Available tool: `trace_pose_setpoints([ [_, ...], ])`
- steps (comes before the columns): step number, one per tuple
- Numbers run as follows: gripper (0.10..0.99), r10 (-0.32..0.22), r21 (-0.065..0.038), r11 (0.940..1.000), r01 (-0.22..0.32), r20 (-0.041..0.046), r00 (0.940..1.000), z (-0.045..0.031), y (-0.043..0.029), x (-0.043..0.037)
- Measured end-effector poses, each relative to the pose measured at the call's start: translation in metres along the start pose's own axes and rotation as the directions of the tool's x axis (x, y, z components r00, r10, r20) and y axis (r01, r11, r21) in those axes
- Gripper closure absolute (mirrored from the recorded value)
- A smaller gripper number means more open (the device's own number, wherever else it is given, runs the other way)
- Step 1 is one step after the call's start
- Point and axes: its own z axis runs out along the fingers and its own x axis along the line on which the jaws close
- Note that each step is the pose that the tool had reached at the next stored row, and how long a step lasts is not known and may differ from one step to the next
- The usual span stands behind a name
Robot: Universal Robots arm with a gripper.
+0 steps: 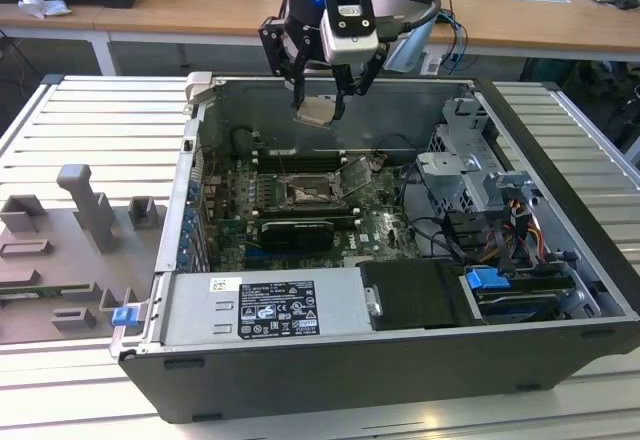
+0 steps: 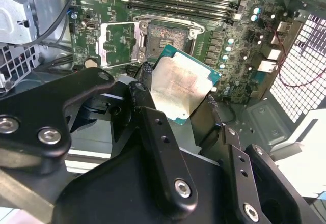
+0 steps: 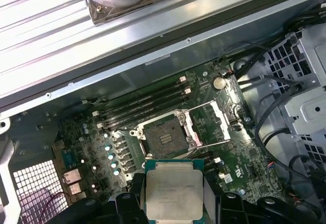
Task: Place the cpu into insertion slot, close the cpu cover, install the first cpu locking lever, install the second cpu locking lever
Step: 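Place the cpu into insertion slot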
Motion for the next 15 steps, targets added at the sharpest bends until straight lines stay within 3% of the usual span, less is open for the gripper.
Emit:
trace_pose_setpoints([
  [15,0.545,0.066,-0.002,0.9978,-0.066,0.0058,0.9978,0.0,0.0,0.0],
])
